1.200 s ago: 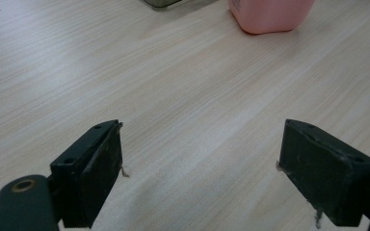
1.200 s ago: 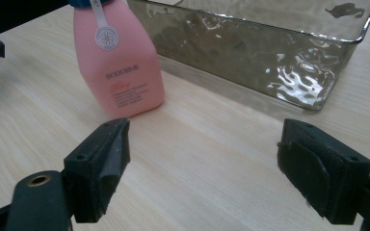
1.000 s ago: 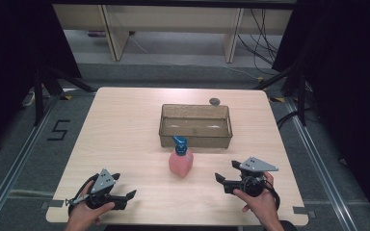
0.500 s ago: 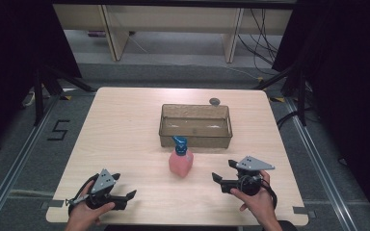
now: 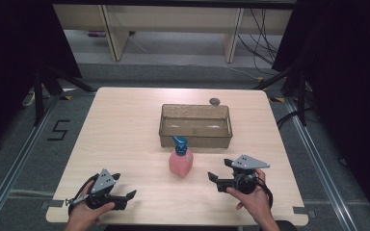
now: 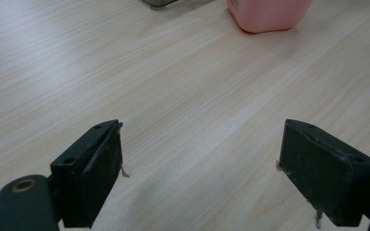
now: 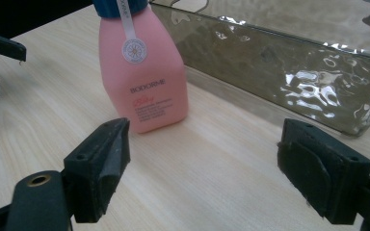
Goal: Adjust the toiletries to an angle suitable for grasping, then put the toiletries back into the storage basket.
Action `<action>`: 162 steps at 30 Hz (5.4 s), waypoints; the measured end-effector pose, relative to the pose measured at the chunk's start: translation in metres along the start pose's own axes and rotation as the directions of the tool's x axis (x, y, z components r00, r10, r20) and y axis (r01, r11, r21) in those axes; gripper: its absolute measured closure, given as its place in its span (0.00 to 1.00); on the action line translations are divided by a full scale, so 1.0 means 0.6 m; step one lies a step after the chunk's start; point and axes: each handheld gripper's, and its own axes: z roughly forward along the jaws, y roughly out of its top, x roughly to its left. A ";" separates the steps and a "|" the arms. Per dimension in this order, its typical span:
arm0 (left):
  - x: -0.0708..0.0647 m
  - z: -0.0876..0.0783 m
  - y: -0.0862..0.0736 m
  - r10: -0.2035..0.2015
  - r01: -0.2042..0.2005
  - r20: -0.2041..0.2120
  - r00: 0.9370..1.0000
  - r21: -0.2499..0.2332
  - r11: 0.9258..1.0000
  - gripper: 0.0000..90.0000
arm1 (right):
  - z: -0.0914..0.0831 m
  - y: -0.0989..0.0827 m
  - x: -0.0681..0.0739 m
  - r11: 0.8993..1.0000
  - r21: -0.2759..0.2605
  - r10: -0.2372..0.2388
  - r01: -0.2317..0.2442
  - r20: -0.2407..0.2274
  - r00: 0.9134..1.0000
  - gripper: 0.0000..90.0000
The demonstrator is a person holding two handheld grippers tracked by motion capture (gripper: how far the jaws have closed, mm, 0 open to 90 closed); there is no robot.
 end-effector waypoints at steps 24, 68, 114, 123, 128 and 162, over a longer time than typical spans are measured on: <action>-0.001 0.003 0.000 -0.026 0.026 0.001 1.000 -0.021 0.999 0.17 | 0.013 0.012 0.012 1.000 0.002 0.005 -0.005 -0.045 0.999 0.21; 0.001 0.005 0.000 -0.029 0.029 -0.003 1.000 -0.019 0.999 0.16 | 0.069 0.053 0.035 0.998 -0.035 -0.051 0.047 -0.114 0.992 0.18; -0.002 0.003 -0.001 -0.024 0.025 0.009 1.000 -0.037 0.999 0.16 | 0.150 0.114 0.058 0.994 -0.064 -0.096 0.087 -0.150 0.984 0.39; -0.002 0.003 -0.001 -0.021 0.021 0.010 1.000 -0.036 0.999 0.16 | 0.156 0.111 0.060 0.998 -0.045 -0.048 0.040 -0.170 0.984 0.47; -0.002 0.003 0.000 -0.024 0.024 0.007 1.000 -0.040 0.999 0.16 | 0.159 0.109 0.059 0.994 -0.074 -0.088 0.076 -0.174 0.981 0.52; 0.001 0.001 -0.001 -0.029 0.029 0.010 1.000 -0.043 0.999 0.16 | 0.117 0.143 0.029 0.991 -0.125 -0.061 0.057 -0.030 0.998 0.59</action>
